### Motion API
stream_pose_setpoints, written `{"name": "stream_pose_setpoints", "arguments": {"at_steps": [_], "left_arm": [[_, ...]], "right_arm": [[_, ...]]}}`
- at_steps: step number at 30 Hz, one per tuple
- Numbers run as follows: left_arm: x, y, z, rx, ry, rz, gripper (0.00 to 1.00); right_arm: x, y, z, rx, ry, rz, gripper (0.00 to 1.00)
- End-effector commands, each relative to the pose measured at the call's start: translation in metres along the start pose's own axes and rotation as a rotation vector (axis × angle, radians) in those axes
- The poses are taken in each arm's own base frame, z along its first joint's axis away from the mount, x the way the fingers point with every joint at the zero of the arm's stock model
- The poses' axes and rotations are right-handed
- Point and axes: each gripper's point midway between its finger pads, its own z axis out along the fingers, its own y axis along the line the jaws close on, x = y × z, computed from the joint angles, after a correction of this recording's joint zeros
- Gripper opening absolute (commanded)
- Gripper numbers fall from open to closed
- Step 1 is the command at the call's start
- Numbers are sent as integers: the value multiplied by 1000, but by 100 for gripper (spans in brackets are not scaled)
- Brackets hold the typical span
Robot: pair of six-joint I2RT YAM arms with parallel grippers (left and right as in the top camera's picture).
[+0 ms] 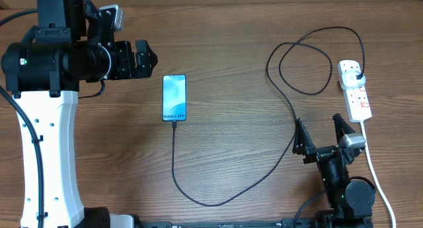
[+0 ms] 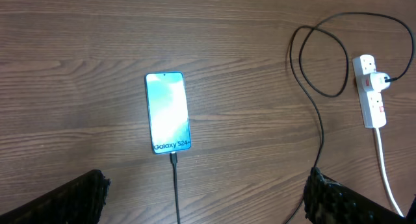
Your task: Plug charger to phone and switch on socket
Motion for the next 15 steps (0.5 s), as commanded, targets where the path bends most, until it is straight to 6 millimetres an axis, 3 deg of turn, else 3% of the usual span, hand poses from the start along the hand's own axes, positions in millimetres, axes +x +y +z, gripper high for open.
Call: {"name": "stream_pose_setpoints", "arguments": {"at_steps": [1,7,12,15], "left_arm": [[-1,-4,-5,1,-16,17,100],[-1,-4,-5,1,-16,17,100],[-1,-4,-5,1,-16,17,100],[-1,-4,-5,1,-16,17,100]], "right_arm": [[-1,2,0,-16,-40,-5,100],[-4,3,-2,-19,-50,-6,100],[32,-3,-4,5,95,8,100],[38,-4,-5,11,122,11,100]]}}
